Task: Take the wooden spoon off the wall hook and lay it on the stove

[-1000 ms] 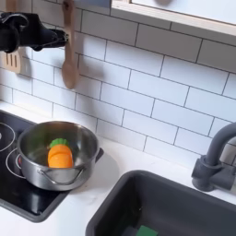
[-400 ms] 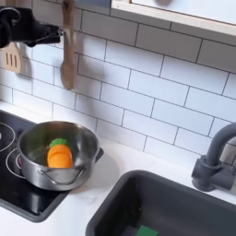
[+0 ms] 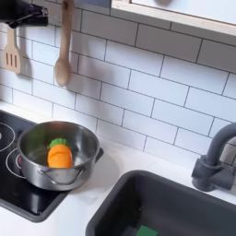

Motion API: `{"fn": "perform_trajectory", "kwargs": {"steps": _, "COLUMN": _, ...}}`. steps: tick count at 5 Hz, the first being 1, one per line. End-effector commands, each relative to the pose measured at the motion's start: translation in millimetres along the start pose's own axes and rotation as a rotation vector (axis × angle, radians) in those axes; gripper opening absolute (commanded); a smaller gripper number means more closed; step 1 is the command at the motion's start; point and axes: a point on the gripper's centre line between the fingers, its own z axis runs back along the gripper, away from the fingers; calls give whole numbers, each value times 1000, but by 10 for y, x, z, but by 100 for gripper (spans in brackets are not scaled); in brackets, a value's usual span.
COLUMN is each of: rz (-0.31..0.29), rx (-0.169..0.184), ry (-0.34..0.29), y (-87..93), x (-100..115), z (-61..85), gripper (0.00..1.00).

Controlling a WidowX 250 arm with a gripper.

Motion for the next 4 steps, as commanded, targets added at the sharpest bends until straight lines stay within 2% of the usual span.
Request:
{"fn": "perform_trajectory", "kwargs": {"steps": 1, "rz": -41, "rx": 48, "ry": 10, "y": -54, "x": -31, "z": 172, "gripper": 100}}
{"fn": "perform_trajectory", "kwargs": {"steps": 3, "rz": -54, "rx": 192, "ry": 117, "y": 116, "x": -152, "z": 243, "gripper": 100}}
{"fn": "perform_trajectory", "kwargs": {"steps": 4, "rz": -56, "rx": 229, "ry": 159, "y": 179, "x": -237, "z": 194, "gripper": 100}}
